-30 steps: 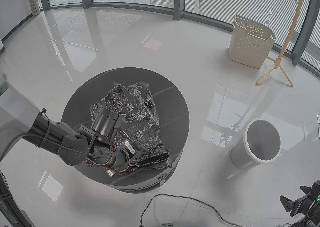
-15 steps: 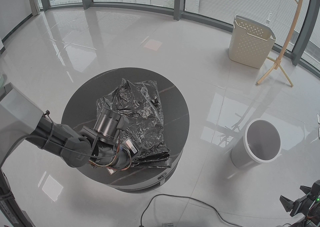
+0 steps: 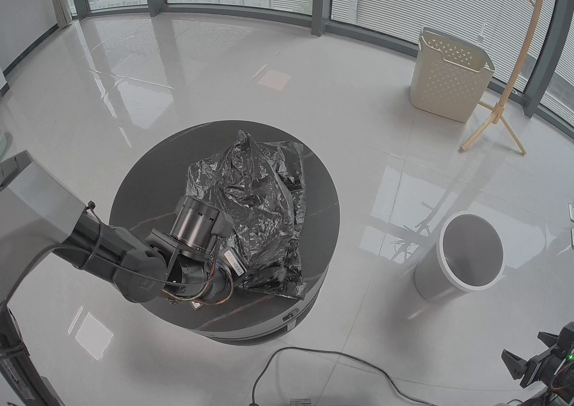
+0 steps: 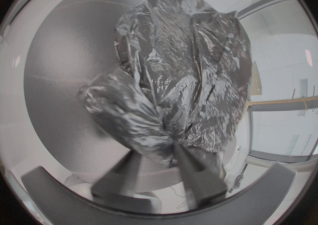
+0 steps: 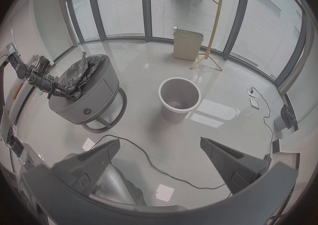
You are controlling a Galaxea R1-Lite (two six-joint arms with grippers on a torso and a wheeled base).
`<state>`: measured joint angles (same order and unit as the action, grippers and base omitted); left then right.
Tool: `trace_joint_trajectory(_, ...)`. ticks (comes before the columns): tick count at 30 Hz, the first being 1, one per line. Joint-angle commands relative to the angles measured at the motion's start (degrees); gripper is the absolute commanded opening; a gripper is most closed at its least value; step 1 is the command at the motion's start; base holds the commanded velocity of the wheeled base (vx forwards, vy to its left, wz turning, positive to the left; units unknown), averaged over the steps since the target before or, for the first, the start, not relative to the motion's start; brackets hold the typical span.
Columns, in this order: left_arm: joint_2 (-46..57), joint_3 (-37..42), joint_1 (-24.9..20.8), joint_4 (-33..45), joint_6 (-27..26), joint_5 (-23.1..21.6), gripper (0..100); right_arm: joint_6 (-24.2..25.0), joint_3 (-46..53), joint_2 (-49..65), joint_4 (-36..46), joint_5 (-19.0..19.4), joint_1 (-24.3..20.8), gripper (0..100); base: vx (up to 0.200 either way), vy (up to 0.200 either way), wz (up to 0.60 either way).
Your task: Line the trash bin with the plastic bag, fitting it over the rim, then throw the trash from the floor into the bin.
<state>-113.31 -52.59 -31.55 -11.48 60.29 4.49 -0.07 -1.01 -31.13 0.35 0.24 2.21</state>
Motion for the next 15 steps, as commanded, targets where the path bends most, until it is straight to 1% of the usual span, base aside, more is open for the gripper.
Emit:
trace_joint_trajectory(1,3.10,-0.14,-1.50,-0.12,-0.88,0.52,0,-0.01,1.01,-0.07,0.00,0.02,-0.36,100,0.000,0.000,0.00)
trace_joint_trajectory(6,6.08,-0.14,-2.64,-0.12,-2.37,0.52,0,-0.01,1.01,0.02,0.00,0.02,-0.27,100,0.000,0.000,0.00)
trace_joint_trajectory(10,10.04,-0.32,-3.96,-0.12,-4.75,0.52,0,-0.01,1.01,-0.07,0.00,0.02,-0.27,100,0.000,0.000,0.00)
trace_joint_trajectory(12,10.04,-0.32,-3.96,-0.12,-4.75,0.52,0,-0.01,1.01,-0.07,0.00,0.02,-0.27,100,0.000,0.000,0.00)
trace_joint_trajectory(13,13.64,-0.41,-5.28,-0.12,-8.26,0.26,0,-0.01,1.01,-0.07,0.00,0.02,-0.27,100,0.000,0.000,0.00)
trace_joint_trajectory(15,15.40,-0.58,-6.24,-0.21,-11.08,0.17,0,-0.01,1.01,-0.15,0.00,0.02,-0.27,100,0.000,0.000,0.00)
